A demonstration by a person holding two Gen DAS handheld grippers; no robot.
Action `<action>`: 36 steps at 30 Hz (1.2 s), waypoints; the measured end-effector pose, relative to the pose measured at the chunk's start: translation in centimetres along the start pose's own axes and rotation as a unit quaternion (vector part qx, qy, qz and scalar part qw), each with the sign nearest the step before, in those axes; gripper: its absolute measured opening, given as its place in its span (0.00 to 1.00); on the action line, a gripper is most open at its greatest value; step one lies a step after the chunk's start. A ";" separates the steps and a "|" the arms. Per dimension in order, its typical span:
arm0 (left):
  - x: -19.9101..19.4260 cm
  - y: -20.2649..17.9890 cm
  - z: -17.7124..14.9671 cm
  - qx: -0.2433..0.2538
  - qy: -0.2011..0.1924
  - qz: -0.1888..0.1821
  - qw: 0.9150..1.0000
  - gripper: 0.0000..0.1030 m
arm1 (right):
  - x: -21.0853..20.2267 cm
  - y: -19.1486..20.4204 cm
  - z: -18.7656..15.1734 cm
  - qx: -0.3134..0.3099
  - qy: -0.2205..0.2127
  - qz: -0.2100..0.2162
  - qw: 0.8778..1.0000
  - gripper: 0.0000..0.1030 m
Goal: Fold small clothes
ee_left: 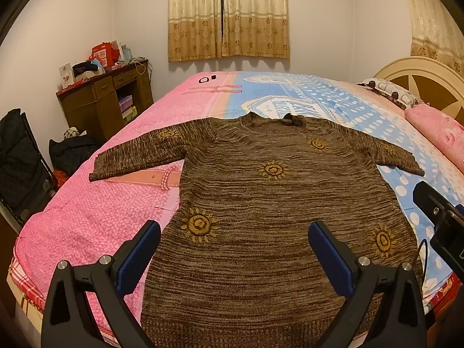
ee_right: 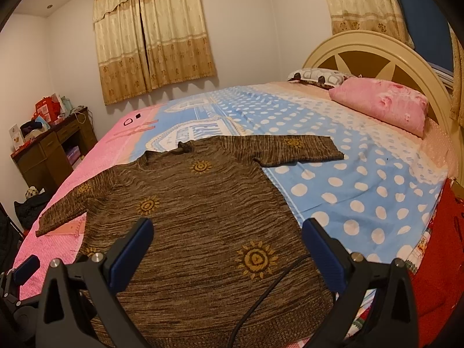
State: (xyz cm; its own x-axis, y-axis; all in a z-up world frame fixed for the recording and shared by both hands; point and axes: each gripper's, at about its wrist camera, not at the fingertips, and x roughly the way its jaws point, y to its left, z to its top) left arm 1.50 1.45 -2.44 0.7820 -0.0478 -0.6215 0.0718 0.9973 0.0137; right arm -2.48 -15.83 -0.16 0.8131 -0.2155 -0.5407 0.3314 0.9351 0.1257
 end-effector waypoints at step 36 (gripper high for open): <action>16.5 -1.7 6.6 0.006 0.084 -0.026 0.996 0.99 | 28.4 -24.5 11.3 0.126 0.143 -0.180 0.965 0.58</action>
State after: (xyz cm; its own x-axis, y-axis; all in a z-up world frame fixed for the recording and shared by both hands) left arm 18.39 -1.41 -7.57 0.6624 -0.0875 -0.7440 0.1166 0.9931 -0.0130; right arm 17.94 -48.10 -9.20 0.4699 -0.3943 -0.7898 0.7035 0.7077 0.0653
